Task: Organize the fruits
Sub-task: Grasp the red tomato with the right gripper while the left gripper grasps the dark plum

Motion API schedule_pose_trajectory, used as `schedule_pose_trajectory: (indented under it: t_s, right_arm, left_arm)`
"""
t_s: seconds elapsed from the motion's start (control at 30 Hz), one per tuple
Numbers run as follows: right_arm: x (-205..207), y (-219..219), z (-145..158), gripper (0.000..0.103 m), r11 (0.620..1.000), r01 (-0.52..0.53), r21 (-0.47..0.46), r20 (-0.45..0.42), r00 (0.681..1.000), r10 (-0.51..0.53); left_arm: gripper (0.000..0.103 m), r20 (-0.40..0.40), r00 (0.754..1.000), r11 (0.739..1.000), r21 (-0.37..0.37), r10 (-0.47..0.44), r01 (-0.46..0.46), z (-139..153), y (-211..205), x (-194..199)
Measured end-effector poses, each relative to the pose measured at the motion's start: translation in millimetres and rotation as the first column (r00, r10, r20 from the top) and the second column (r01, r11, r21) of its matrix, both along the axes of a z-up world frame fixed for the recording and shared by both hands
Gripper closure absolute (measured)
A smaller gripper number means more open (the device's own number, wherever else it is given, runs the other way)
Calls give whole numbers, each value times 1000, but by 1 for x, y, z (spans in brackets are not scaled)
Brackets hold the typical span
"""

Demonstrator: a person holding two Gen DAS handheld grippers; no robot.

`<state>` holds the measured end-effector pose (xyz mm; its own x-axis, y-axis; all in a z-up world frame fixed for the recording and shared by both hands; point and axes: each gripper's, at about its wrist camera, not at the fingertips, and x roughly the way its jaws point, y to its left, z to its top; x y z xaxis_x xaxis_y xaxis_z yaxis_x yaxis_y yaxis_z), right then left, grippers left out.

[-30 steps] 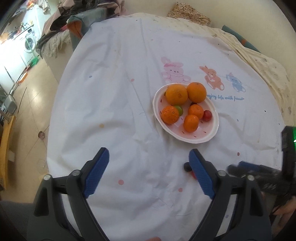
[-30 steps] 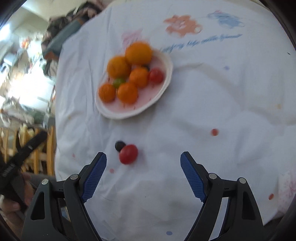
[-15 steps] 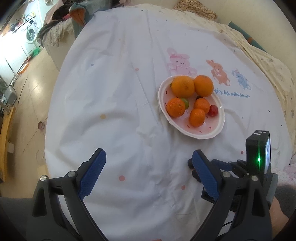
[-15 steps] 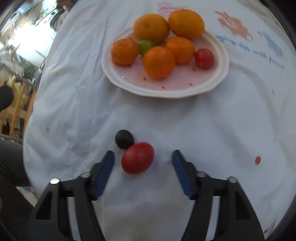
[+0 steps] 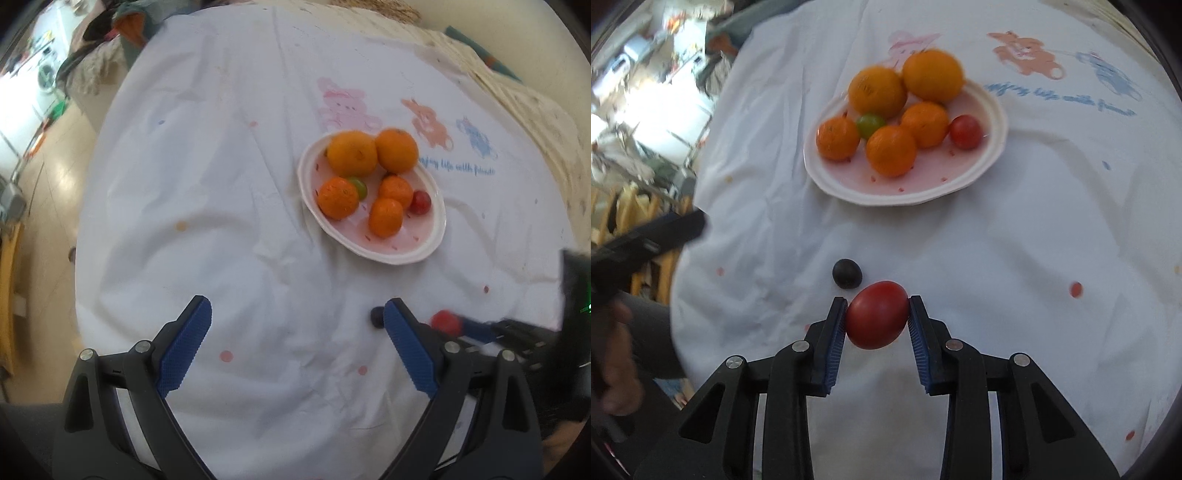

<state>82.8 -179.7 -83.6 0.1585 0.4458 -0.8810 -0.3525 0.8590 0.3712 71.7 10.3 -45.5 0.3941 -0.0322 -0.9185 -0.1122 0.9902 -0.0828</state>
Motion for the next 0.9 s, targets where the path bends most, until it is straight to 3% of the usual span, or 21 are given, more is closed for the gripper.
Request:
schedule_pose_trajectory:
  t_s: [0.07,0.2,0.27,0.37,0.47,0.53,0.57,0.67,0.73,0.9]
  right_arm:
    - [-2,-9,8,68,999,27,30,7,1000,-28]
    - [-2,-33,17,68,994,95,61,8,995,-96]
    - [2,-45,18,68,986,148,71,-3,989,-148]
    - [11,-57,16,68,978,196,70,-14,981,-196]
    - [13,-68,13,68,970,234,69,-33,972,-232]
    - [12,-73,12,68,966,250,64,-39,968,-248]
    - [13,-76,11,68,964,257,63,-43,966,-254]
    - [13,-79,12,68,965,258,51,-31,966,-257]
    - [13,-81,12,68,965,259,51,-29,966,-258]
    - [14,-81,11,68,964,259,52,-29,966,-258]
  left_arm:
    - [11,-20,999,999,5,-39,39,-7,-9,1]
    - [24,-87,987,991,5,-136,137,-28,-35,4]
    - [28,-114,979,986,-14,-167,167,-38,-45,7]
    - [41,-149,964,975,-64,-219,212,-54,-63,13]
    - [46,-161,956,969,-43,-245,242,-67,-80,20]
    - [57,-170,949,964,-25,-264,263,-75,-90,24]
    - [58,-174,946,961,-15,-273,275,-80,-95,26]
    - [61,-161,948,959,23,-276,283,-86,-104,29]
    - [83,-151,951,959,49,-268,278,-87,-106,31]
    - [84,-131,966,974,4,-224,227,-76,-97,32]
